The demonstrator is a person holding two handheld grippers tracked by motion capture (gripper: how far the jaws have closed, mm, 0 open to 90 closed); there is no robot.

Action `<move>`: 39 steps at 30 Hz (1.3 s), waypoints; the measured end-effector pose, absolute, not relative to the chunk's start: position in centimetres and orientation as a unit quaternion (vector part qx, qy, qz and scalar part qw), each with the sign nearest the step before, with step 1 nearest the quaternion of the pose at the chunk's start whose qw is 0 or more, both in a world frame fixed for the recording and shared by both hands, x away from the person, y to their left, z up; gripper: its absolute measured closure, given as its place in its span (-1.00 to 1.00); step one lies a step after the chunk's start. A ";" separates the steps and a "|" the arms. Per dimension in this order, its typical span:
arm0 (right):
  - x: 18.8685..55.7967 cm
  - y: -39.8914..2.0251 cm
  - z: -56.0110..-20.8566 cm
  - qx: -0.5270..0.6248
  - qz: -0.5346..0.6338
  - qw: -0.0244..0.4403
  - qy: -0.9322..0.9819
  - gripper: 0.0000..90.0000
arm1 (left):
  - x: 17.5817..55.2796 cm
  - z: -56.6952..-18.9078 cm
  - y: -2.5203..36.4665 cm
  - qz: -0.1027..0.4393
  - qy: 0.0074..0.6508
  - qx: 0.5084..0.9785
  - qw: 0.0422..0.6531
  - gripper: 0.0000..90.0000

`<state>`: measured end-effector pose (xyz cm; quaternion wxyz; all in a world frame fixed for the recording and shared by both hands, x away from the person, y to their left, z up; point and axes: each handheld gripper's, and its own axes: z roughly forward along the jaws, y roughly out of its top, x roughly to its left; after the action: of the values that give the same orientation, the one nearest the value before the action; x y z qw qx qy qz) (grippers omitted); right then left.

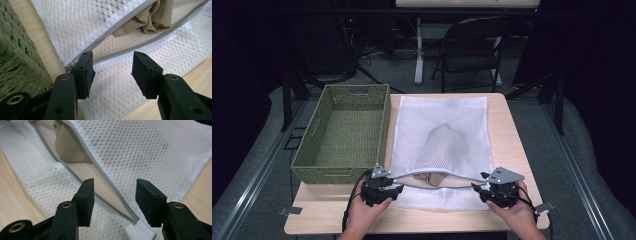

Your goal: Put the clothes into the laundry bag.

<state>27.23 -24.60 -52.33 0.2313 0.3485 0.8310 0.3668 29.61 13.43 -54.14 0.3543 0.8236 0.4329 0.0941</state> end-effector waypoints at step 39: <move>29.2 -29.5 -55.7 0.512 0.343 0.130 0.777 -0.04 | 30.1 -54.4 13.0 0.081 0.430 0.826 0.357 0.11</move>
<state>29.20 -29.53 -55.72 0.1300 0.5121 0.7766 0.3432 30.10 12.97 -54.38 0.3568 0.8257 0.4295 0.0806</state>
